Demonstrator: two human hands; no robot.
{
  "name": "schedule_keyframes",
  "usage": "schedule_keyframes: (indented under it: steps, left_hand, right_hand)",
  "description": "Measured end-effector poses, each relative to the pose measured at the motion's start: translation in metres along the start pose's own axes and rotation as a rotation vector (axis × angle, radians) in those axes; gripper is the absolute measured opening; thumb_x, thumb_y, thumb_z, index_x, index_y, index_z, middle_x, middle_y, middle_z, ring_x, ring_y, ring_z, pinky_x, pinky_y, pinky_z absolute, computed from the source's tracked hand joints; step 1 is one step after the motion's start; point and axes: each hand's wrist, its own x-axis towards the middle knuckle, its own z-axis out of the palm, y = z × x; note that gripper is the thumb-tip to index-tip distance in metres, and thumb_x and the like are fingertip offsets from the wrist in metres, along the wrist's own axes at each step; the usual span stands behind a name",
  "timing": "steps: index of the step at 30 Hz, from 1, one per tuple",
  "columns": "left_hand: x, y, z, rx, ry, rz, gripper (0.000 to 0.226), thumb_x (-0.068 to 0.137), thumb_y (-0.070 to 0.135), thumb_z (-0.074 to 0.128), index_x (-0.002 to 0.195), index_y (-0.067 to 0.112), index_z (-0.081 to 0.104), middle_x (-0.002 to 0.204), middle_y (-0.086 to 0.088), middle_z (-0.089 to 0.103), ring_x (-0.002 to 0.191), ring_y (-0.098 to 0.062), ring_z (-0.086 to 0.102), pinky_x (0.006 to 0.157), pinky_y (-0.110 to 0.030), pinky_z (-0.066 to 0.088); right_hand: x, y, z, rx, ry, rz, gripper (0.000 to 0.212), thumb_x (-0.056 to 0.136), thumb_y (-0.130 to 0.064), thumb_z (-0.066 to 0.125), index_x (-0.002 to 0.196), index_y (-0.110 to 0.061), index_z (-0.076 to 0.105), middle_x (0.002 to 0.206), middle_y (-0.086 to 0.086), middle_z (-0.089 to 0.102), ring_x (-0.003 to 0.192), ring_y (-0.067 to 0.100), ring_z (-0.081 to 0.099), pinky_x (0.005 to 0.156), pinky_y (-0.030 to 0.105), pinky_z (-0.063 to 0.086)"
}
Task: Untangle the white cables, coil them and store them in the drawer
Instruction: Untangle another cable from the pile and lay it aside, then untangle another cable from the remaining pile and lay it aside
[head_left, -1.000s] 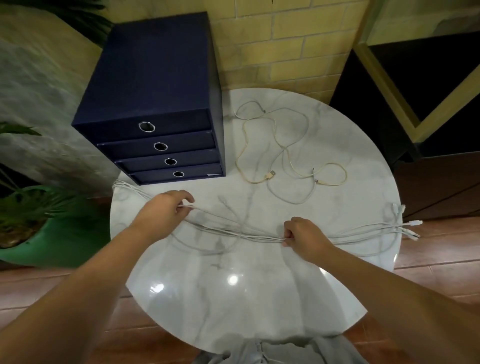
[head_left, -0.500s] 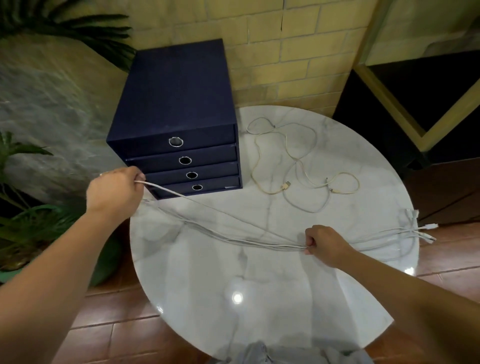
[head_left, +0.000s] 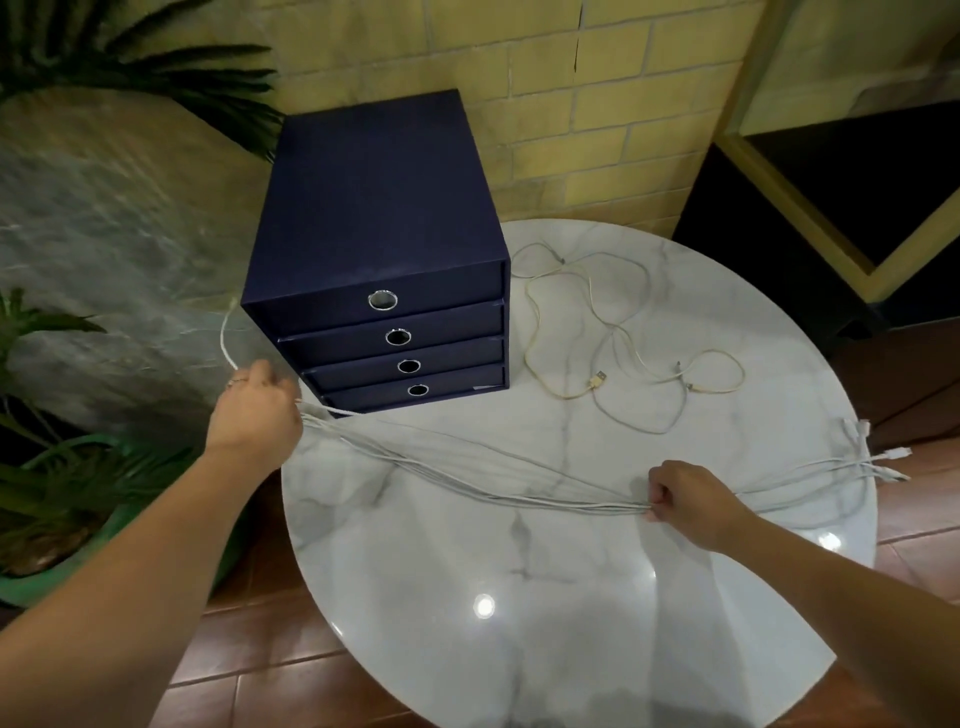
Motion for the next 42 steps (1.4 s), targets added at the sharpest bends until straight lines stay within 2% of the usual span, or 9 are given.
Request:
schedule_keyframes:
  steps: [4, 11, 16, 19, 25, 29, 34, 38, 42]
  left_hand:
    - [0.005, 0.002, 0.020, -0.092, -0.128, -0.028, 0.040, 0.090, 0.014, 0.055, 0.131, 0.015, 0.053, 0.140, -0.016, 0.037, 0.127, -0.037, 0.038, 0.107, -0.046, 0.035]
    - [-0.010, 0.011, 0.050, -0.143, -0.169, -0.185, 0.042, 0.094, 0.024, 0.055, 0.136, 0.021, 0.046, 0.136, -0.013, 0.038, 0.127, -0.034, 0.038, 0.098, -0.044, 0.045]
    - [-0.008, 0.019, 0.060, -0.330, -0.212, -0.018, 0.040, 0.093, 0.006, 0.052, 0.130, 0.019, 0.054, 0.141, -0.004, 0.040, 0.121, -0.026, 0.048, 0.098, -0.035, 0.045]
    - [-0.009, 0.038, 0.060, -0.405, -0.202, 0.159, 0.046, 0.091, 0.009, 0.056, 0.135, 0.022, 0.049, 0.143, 0.001, 0.041, 0.122, -0.023, 0.048, 0.100, -0.031, 0.042]
    - [-0.011, 0.114, 0.054, -0.400, -0.443, 0.441, 0.100, 0.076, 0.038, 0.077, 0.152, 0.034, 0.012, 0.158, 0.017, 0.014, 0.136, -0.015, 0.038, 0.109, -0.030, 0.035]
    - [-0.005, 0.136, 0.055, -0.337, -0.462, 0.477, 0.082, 0.078, 0.028, 0.075, 0.147, 0.030, 0.030, 0.143, 0.011, 0.035, 0.121, -0.018, 0.050, 0.097, -0.030, 0.042]
    - [-0.011, 0.126, 0.062, -0.387, -0.411, 0.460, 0.022, 0.085, 0.017, 0.066, 0.104, 0.027, 0.061, 0.103, 0.009, 0.053, 0.096, -0.016, 0.056, 0.079, -0.024, 0.042]
    - [-0.022, 0.135, 0.063, -0.346, -0.360, 0.456, 0.020, 0.089, 0.014, 0.059, 0.103, 0.027, 0.061, 0.106, 0.008, 0.051, 0.098, -0.020, 0.054, 0.083, -0.029, 0.045]
    - [-0.028, 0.155, 0.056, -0.308, -0.382, 0.496, 0.028, 0.087, 0.024, 0.063, 0.114, 0.025, 0.057, 0.116, 0.003, 0.048, 0.103, -0.022, 0.053, 0.086, -0.028, 0.042]
  right_hand:
    - [0.000, -0.004, -0.001, 0.011, 0.011, 0.016, 0.039, 0.074, -0.014, 0.075, 0.059, -0.026, 0.041, 0.072, -0.007, 0.049, 0.073, 0.017, 0.051, 0.061, 0.020, 0.036]
    - [-0.002, -0.006, -0.001, 0.014, 0.011, 0.025, 0.038, 0.074, -0.014, 0.075, 0.059, -0.025, 0.041, 0.072, -0.006, 0.050, 0.071, 0.016, 0.051, 0.065, 0.025, 0.039]
    - [-0.003, -0.011, -0.003, 0.020, 0.019, 0.019, 0.039, 0.073, -0.011, 0.075, 0.059, -0.025, 0.041, 0.070, -0.005, 0.050, 0.071, 0.019, 0.053, 0.067, 0.028, 0.041]
    - [-0.002, -0.012, -0.005, 0.033, 0.011, 0.021, 0.039, 0.073, -0.010, 0.074, 0.059, -0.025, 0.041, 0.071, -0.005, 0.050, 0.072, 0.018, 0.052, 0.066, 0.026, 0.040]
    - [-0.001, -0.010, -0.004, 0.046, -0.009, 0.041, 0.040, 0.073, -0.011, 0.075, 0.059, -0.026, 0.040, 0.074, -0.005, 0.050, 0.074, 0.018, 0.053, 0.068, 0.027, 0.041]
    - [-0.001, -0.009, -0.002, 0.047, 0.005, 0.047, 0.039, 0.074, -0.010, 0.073, 0.060, -0.026, 0.041, 0.075, -0.004, 0.051, 0.075, 0.018, 0.053, 0.066, 0.023, 0.039]
    - [-0.002, -0.008, -0.002, 0.017, -0.003, 0.014, 0.040, 0.075, -0.016, 0.074, 0.060, -0.029, 0.039, 0.073, -0.008, 0.048, 0.074, 0.015, 0.050, 0.060, 0.016, 0.033]
    - [-0.003, -0.005, -0.002, -0.005, -0.015, -0.003, 0.037, 0.073, -0.023, 0.077, 0.064, -0.032, 0.043, 0.073, -0.010, 0.049, 0.078, 0.016, 0.050, 0.065, 0.024, 0.036]
    - [0.001, 0.000, -0.008, -0.022, -0.058, -0.048, 0.023, 0.072, -0.025, 0.078, 0.087, -0.020, 0.061, 0.087, -0.005, 0.051, 0.088, 0.016, 0.049, 0.075, 0.023, 0.039]
